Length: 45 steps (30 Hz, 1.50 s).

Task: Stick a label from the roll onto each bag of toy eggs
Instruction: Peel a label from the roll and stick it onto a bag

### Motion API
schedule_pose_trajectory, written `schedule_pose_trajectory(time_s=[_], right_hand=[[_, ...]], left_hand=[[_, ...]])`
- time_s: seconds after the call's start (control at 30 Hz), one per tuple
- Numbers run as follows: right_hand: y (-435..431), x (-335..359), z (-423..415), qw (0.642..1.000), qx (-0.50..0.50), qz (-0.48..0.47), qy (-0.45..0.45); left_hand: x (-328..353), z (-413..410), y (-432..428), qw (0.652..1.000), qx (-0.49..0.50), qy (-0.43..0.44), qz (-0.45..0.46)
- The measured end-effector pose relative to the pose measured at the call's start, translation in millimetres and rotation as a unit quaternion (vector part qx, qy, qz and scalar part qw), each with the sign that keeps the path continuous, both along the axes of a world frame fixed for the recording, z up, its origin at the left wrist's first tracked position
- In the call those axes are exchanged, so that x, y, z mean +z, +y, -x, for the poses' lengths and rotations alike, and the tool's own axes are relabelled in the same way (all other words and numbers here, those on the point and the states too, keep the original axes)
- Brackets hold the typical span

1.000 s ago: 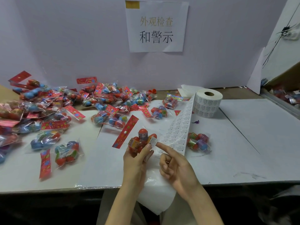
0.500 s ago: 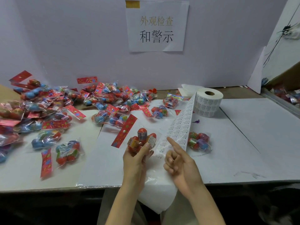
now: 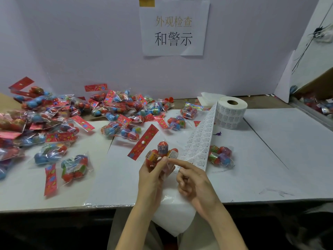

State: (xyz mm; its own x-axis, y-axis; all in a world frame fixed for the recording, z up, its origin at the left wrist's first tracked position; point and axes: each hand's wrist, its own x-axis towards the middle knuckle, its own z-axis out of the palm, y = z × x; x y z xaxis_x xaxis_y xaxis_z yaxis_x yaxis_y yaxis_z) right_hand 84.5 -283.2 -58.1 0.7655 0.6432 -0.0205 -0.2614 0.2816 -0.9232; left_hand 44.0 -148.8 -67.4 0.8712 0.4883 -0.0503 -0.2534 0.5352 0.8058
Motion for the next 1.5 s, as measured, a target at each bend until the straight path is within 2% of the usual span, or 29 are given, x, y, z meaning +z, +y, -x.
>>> schedule_pose_trajectory(time_s=[0.27,0.47,0.67,0.8,0.93,1.13,1.5], right_hand=[[-0.8,-5.0,-3.0,0.997,-0.03,-0.052,0.041],[-1.1,-5.5,-2.8,0.999,0.004,-0.033,-0.002],[-1.3,-9.2,-6.3,0.998,-0.017,-0.044,0.031],[-2.6,-9.1,-8.2,0.993,-0.015,-0.09,0.071],[-4.6,-10.2,-8.4,0.992,-0.008,-0.105,0.065],[0.0,-11.5,-7.9,0.998,-0.021,-0.044,0.037],[-0.1,-7.7,-6.1,0.988,-0.074,-0.097,0.098]], left_hand=[[5.2,0.7,2.7,0.998,-0.007,-0.01,0.069],[0.4,0.4,-0.9,1.0,-0.002,0.001,-0.015],[1.9,1.3,-1.1,0.997,-0.045,-0.014,-0.053],[0.1,-0.5,-2.7,0.996,-0.017,0.022,-0.09],[-1.9,-0.4,-3.7,0.993,-0.006,0.036,-0.114],[-2.8,0.2,-2.9,0.993,-0.033,0.02,-0.112],[-1.5,0.6,-4.2,0.991,-0.024,0.033,-0.131]])
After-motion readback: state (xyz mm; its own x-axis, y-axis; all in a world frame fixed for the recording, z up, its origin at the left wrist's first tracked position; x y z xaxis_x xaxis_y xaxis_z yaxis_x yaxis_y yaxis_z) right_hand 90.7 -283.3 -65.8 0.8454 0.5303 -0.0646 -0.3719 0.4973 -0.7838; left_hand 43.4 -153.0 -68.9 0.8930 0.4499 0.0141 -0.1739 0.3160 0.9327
